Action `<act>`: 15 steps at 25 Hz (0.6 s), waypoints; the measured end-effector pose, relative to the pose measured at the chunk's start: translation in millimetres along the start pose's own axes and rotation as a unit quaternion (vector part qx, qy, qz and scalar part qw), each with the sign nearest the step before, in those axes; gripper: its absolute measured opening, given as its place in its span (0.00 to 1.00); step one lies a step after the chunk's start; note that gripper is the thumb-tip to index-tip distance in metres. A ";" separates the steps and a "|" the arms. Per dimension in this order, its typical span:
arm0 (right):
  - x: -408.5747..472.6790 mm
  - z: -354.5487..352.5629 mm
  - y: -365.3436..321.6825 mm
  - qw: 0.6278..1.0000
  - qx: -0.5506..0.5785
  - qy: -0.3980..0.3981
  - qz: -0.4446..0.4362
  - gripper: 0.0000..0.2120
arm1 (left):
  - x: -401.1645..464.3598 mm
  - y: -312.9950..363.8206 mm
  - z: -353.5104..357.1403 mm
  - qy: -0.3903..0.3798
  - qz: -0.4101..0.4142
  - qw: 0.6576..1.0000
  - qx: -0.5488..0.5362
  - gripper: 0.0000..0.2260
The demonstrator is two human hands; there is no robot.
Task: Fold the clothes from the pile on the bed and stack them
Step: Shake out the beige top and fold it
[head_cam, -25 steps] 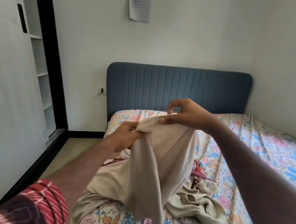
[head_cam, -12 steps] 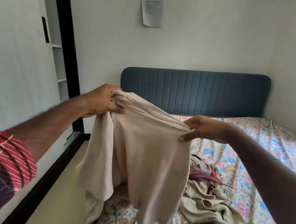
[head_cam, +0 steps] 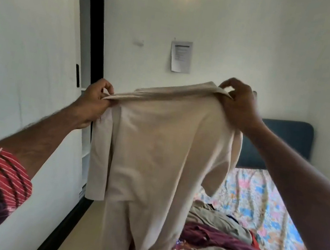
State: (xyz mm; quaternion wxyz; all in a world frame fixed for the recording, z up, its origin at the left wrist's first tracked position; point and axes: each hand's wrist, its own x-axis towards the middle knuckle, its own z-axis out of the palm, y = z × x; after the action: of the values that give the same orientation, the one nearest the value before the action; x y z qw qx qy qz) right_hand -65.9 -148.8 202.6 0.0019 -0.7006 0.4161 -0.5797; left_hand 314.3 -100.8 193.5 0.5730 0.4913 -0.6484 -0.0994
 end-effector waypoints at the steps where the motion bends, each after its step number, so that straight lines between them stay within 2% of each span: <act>1: 5.1 -4.9 -5.4 0.992 -0.121 -0.016 -0.016 0.12 | 4.2 8.1 -7.5 0.005 0.017 1.000 0.008 0.11; 2: 8.5 -9.3 -7.8 0.978 -0.200 -0.051 -0.012 0.21 | 5.1 17.1 -14.0 -0.003 0.028 1.000 0.008 0.10; 3: 8.5 -16.0 -8.1 0.974 -0.206 -0.098 -0.002 0.27 | 4.7 23.4 -18.3 -0.022 0.027 0.999 0.000 0.09; 4: 7.2 -25.2 -4.1 0.975 -0.163 -0.153 0.018 0.28 | 2.9 28.0 -22.6 -0.044 0.012 0.999 -0.009 0.06; 5: 5.4 -34.9 2.0 0.971 -0.096 -0.215 0.049 0.27 | 1.0 30.8 -26.2 -0.065 -0.006 0.998 -0.013 0.04; 6: 1.6 -43.0 8.8 0.957 -0.055 -0.272 0.080 0.24 | -0.1 31.0 -29.2 -0.076 -0.026 0.997 -0.004 0.07; 7: -3.1 -47.6 11.0 0.941 -0.071 -0.314 0.107 0.21 | 0.1 28.6 -31.7 -0.082 -0.048 0.995 0.021 0.10; 8: -7.3 -48.2 12.7 0.925 -0.153 -0.324 0.129 0.17 | -1.4 29.2 -31.8 -0.085 -0.058 0.992 0.074 0.11; 9: -13.4 -42.1 15.5 0.913 -0.248 -0.296 0.134 0.14 | -3.1 30.2 -27.7 -0.083 -0.056 0.984 0.148 0.11; 10: -21.7 -30.8 16.0 0.908 -0.324 -0.228 0.137 0.11 | -7.2 33.1 -20.7 -0.071 -0.053 0.972 0.219 0.10; 11: -30.5 -20.8 10.0 0.919 -0.326 -0.151 0.164 0.10 | -8.9 32.4 -11.7 -0.038 -0.054 0.964 0.258 0.09; 12: -36.9 -11.3 1.8 0.944 -0.257 -0.073 0.196 0.11 | -12.8 35.8 -3.8 -0.003 -0.082 0.967 0.242 0.10; 14: -41.8 -1.3 -14.7 0.976 -0.087 0.077 0.184 0.12 | -14.1 40.8 8.0 0.061 -0.158 0.985 0.042 0.12; 15: -41.0 -0.6 -22.2 0.979 -0.031 0.131 0.151 0.14 | -13.3 42.6 11.5 0.098 -0.155 0.982 -0.046 0.12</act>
State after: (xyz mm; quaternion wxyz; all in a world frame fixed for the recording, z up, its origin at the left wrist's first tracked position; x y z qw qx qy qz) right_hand -52.7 -110.0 180.3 0.0130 -0.5479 0.5313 -0.6460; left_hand 280.6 -74.7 210.7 0.6335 0.5664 -0.4996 -0.1679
